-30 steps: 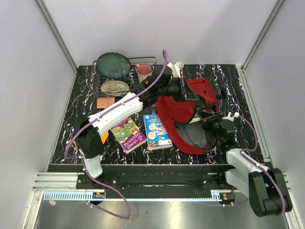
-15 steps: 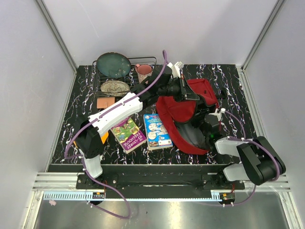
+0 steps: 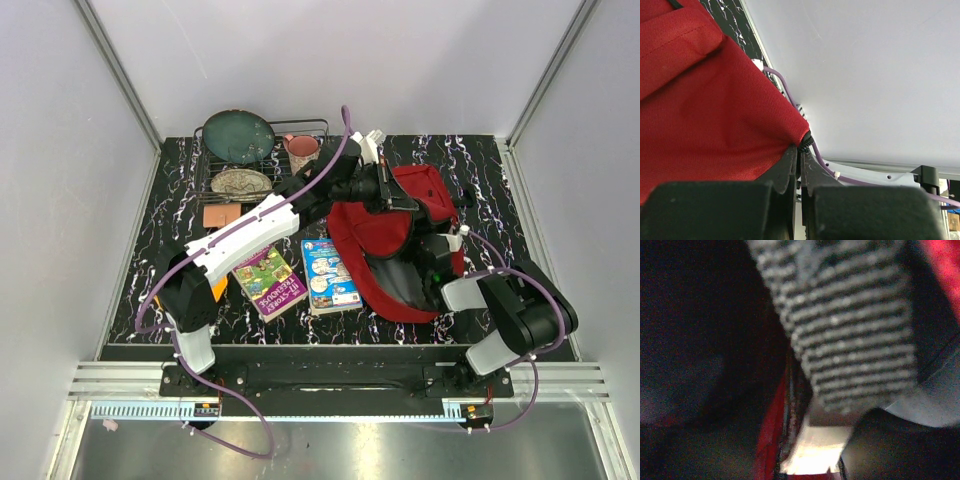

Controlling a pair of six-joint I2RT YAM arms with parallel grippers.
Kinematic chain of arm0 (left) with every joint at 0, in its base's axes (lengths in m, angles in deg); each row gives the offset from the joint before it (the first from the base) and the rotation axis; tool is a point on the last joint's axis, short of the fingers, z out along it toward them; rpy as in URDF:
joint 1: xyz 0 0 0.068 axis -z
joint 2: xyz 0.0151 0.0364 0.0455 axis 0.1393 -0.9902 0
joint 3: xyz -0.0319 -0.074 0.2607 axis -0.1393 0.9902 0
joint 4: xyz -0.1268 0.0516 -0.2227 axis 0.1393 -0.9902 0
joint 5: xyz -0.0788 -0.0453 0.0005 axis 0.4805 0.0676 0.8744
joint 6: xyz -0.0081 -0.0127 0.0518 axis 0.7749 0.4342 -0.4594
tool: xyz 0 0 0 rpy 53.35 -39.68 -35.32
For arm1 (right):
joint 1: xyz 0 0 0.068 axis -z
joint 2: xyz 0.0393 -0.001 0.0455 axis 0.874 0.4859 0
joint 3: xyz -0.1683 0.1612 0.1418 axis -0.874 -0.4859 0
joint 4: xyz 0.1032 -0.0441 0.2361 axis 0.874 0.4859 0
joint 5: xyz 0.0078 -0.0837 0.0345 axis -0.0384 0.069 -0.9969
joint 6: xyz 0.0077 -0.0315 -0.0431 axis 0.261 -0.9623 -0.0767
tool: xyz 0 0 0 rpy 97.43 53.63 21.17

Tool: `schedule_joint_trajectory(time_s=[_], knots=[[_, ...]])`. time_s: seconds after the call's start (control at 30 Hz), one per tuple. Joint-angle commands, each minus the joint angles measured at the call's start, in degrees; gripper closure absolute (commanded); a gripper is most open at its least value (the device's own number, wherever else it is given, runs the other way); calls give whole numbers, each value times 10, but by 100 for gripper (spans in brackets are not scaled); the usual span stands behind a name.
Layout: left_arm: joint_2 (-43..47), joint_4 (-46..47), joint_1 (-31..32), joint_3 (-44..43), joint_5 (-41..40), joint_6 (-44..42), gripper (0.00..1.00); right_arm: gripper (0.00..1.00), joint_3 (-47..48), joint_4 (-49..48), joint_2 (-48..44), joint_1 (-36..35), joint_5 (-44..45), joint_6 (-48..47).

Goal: Pack the student bag
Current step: Place the book in the student bag.

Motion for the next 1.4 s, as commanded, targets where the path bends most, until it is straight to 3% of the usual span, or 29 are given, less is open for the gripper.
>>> schedule_joint_trajectory(time_s=[0.0, 0.03, 0.1, 0.2, 0.3, 0.4, 0.53, 0.67, 0.7, 0.73, 0.8, 0.93, 1.03, 1.2, 1.37], knots=[[43, 63, 0, -5, 29, 12, 100, 25, 0, -71, -4, -3, 6, -10], [43, 65, -1, -1, 30, 11, 100, 8, -4, -53, -25, -2, 5, -11], [44, 70, -2, 4, 29, 14, 100, 0, -5, 27, -59, -2, 2, -24], [44, 74, -5, 11, 29, 13, 100, 0, 10, 151, -145, -3, 1, -45], [47, 80, -10, 21, 27, 17, 100, 0, 26, 355, -263, -3, 38, -57], [46, 91, -15, 29, 29, 22, 100, 0, 38, 448, -321, -3, 65, -60], [44, 94, -22, 30, 31, 24, 100, 0, 37, 539, -378, -3, 31, -62], [50, 101, -25, 39, 33, 26, 100, 3, 11, 545, -390, -3, -9, -55], [51, 103, -26, 44, 33, 28, 100, 7, 1, 522, -390, -3, -17, -42], [53, 109, -26, 50, 33, 29, 100, 20, -18, 497, -387, -3, -20, -34], [53, 110, -26, 52, 36, 32, 100, 26, -21, 489, -376, -3, -30, -20], [59, 110, -27, 55, 35, 30, 100, 25, 13, 561, -347, -3, -39, -2], [57, 111, -27, 55, 37, 31, 100, 28, 16, 554, -312, -3, -42, 16], [56, 116, -26, 56, 41, 37, 100, 47, 4, 407, -242, -3, -20, 12], [56, 115, -24, 59, 44, 36, 100, 64, 38, 331, -186, -3, -8, 0]])
